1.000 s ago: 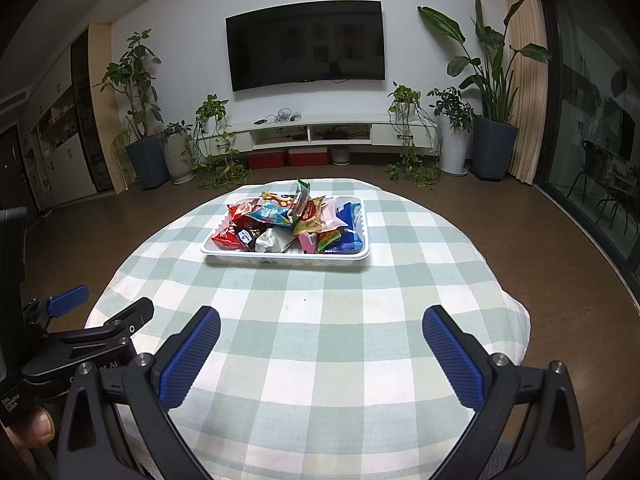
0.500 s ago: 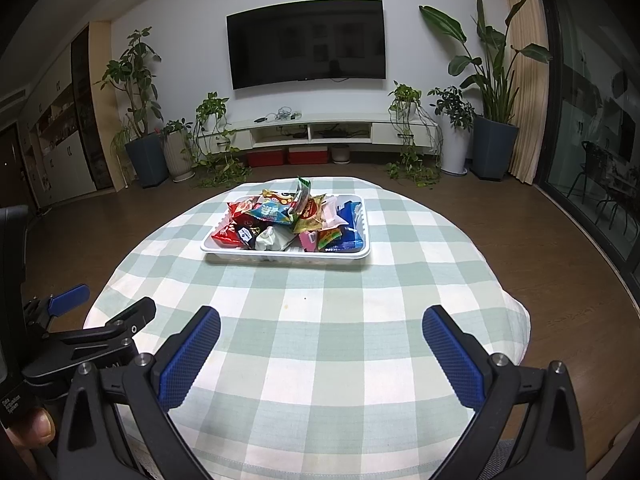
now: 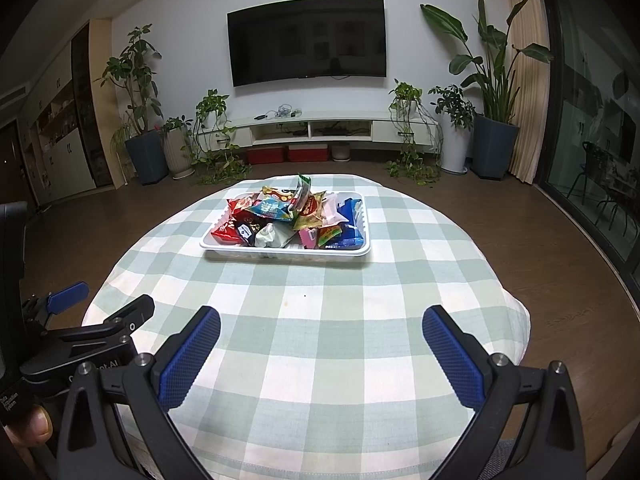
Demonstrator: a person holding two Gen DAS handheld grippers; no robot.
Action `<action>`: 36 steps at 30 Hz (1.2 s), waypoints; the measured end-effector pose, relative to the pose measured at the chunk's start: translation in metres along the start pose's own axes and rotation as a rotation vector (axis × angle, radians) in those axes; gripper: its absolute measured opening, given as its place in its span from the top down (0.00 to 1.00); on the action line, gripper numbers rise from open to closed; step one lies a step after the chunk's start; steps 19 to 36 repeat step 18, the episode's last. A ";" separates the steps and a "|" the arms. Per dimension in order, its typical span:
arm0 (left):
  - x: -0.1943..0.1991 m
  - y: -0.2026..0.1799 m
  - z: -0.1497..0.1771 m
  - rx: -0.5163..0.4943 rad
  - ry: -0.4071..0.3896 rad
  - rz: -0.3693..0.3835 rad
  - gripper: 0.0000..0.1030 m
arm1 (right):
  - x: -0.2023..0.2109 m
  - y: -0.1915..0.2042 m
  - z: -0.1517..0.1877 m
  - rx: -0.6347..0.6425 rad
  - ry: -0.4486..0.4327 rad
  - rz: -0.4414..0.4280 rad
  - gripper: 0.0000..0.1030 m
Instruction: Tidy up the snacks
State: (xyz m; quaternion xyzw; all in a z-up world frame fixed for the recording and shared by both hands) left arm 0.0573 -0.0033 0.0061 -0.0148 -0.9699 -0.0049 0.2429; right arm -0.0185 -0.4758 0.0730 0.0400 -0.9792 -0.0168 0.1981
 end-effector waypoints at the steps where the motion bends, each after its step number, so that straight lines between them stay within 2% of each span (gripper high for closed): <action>1: 0.000 0.000 -0.002 0.000 0.000 0.001 0.00 | 0.000 0.000 0.000 0.000 0.000 0.000 0.00; 10: 0.000 0.002 0.012 0.002 0.007 -0.004 0.00 | 0.001 0.000 0.006 0.002 0.015 0.002 0.00; 15: 0.000 0.006 0.012 -0.004 0.000 -0.054 0.00 | 0.009 -0.005 0.015 -0.003 0.031 0.008 0.00; 36: -0.001 0.009 0.011 0.004 0.008 -0.052 0.00 | 0.013 -0.009 0.017 -0.008 0.039 0.008 0.00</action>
Point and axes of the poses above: each gripper's, at about its wrist camera, not at the fingertips, and x roughly against the way its jaws point, y to its left, z to its underside, the point moved 1 cm from there along -x, roughly the way its jaws point, and after that the axes turned 14 degrees about -y, right-handed, at the moved point
